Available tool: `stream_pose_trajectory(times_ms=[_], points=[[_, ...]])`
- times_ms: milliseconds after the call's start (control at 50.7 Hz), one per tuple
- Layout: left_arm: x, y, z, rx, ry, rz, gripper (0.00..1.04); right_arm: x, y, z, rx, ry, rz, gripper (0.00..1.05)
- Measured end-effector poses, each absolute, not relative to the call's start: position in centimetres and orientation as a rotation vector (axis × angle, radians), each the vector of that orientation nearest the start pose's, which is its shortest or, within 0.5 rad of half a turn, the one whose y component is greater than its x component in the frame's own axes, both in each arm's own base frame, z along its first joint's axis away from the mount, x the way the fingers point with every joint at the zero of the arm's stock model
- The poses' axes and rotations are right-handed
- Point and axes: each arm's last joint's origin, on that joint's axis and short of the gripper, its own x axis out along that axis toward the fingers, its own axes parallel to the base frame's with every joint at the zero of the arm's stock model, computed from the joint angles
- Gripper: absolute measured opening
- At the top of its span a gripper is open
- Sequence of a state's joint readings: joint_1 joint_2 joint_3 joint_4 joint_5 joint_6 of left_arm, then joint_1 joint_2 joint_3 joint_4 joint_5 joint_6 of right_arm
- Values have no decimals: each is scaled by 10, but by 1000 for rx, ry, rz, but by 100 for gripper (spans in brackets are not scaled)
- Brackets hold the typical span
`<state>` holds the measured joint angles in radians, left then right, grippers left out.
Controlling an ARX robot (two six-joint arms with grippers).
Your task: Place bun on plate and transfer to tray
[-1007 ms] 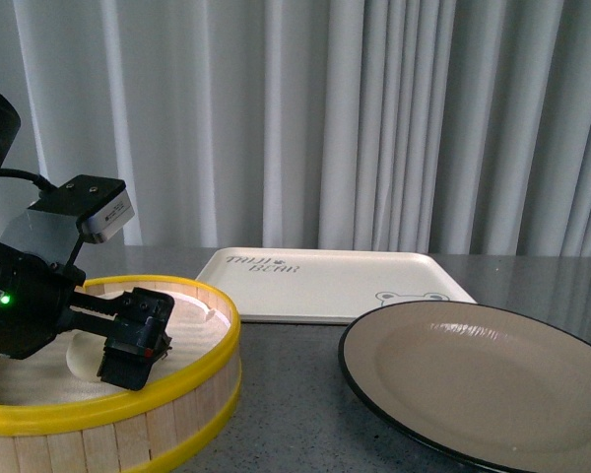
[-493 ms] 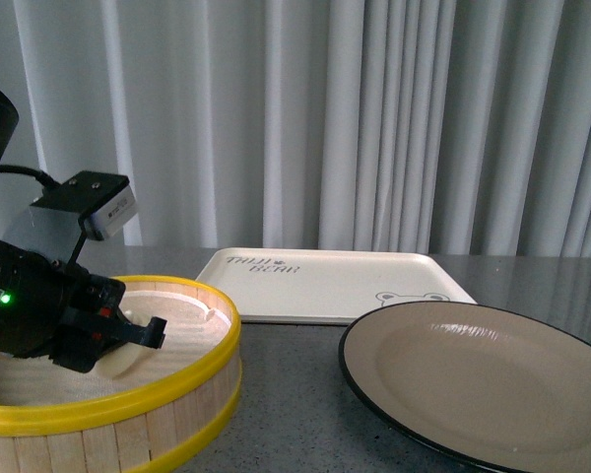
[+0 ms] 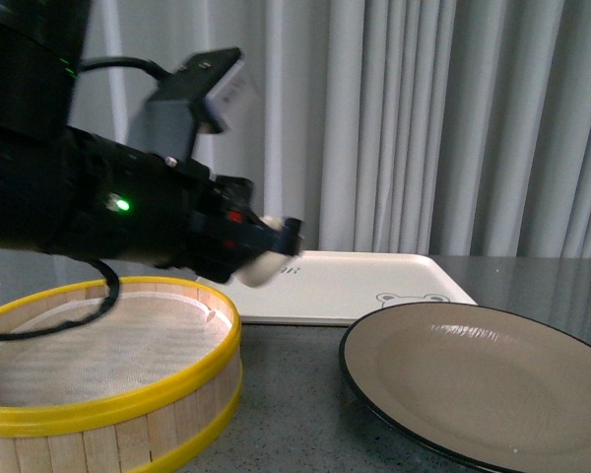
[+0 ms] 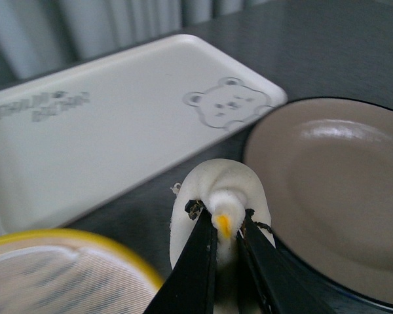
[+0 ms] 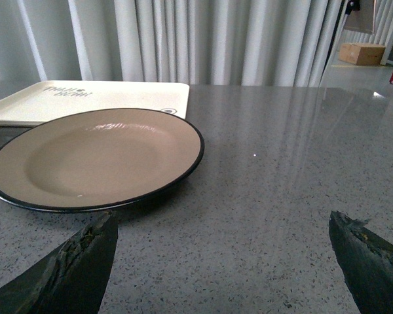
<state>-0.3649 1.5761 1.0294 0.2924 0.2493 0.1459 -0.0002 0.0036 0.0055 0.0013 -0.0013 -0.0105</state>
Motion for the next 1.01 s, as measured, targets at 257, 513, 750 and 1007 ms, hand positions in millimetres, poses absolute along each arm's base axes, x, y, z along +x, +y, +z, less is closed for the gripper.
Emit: stream_pose_trajectory(times_ms=[257, 513, 750, 1007], points=[[330, -197, 238, 173, 241, -886, 5, 98, 0, 165, -10, -3, 1, 96], [331, -235, 244, 206, 234, -974, 5, 98, 0, 165, -10, -3, 1, 96], [333, -261, 221, 343, 332, -948, 5, 98, 0, 165, -10, -3, 1, 96], [340, -273, 220, 369, 334, -922, 5, 98, 0, 165, -10, -3, 1, 96]])
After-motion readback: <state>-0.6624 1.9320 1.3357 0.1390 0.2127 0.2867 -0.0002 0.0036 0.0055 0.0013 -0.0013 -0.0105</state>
